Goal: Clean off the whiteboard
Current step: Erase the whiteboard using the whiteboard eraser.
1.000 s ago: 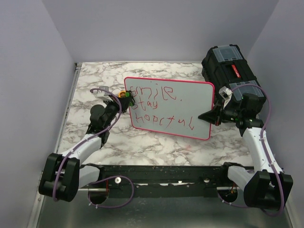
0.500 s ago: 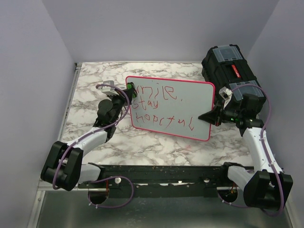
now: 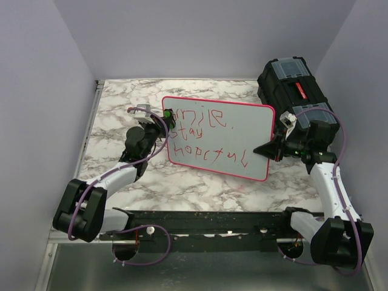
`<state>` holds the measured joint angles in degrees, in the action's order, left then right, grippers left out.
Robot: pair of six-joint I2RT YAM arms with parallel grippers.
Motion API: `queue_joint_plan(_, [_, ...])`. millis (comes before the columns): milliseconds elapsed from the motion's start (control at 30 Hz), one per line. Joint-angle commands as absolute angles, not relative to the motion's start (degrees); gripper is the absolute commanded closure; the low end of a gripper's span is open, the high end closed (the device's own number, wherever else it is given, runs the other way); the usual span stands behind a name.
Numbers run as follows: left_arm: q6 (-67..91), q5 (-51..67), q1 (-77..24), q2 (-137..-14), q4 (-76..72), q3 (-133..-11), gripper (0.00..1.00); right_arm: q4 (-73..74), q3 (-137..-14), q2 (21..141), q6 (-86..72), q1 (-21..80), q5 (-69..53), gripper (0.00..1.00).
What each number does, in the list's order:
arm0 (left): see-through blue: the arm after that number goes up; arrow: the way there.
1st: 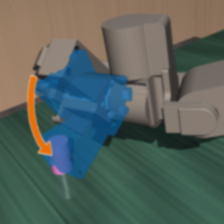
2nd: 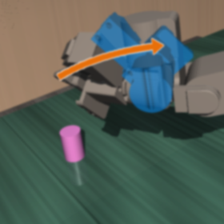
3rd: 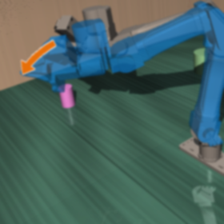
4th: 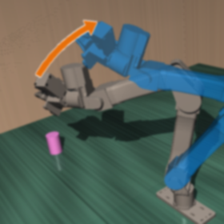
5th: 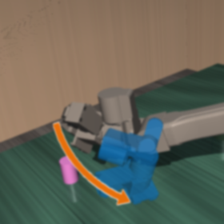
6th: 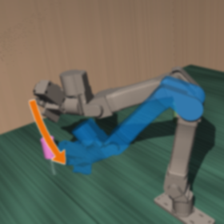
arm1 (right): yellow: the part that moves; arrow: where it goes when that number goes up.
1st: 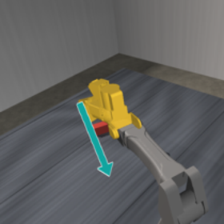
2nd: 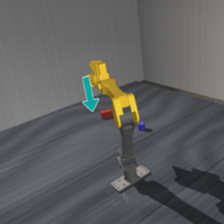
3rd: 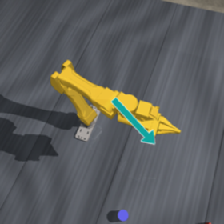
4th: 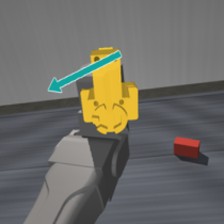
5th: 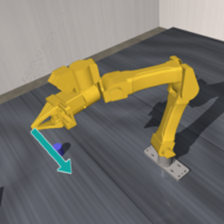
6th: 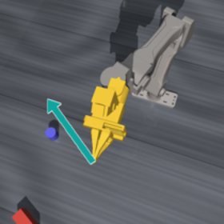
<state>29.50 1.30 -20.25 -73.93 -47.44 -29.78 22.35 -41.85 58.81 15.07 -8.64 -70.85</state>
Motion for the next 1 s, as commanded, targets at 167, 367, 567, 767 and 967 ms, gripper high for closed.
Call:
queue_joint_plan(167, [24.2, 12.0, -19.0, -74.2, -43.9, -31.8, 1.00, 21.8, -43.1, 58.5, 20.7, -8.5, -68.8, 1.00])
queue_joint_plan(367, [29.7, 13.4, -14.0, -74.7, -45.9, -34.1, 1.00, 21.7, -43.0, 58.3, 20.7, -8.5, -68.6, 0.99])
queue_joint_plan(567, [31.2, 16.5, -11.7, -74.3, -47.7, -33.5, 1.00, 21.6, -42.9, 58.0, 20.7, -8.5, -68.4, 0.99])
queue_joint_plan(767, [33.0, 21.6, -12.6, -77.7, -54.6, -30.3, 1.00, 20.6, -42.5, 58.1, 19.5, -8.5, -68.6, 0.99])
queue_joint_plan(967, [31.5, 22.8, -15.8, -78.3, -54.5, -30.4, 1.00, 20.3, -42.5, 58.4, 19.3, -8.5, -68.7, 0.99])
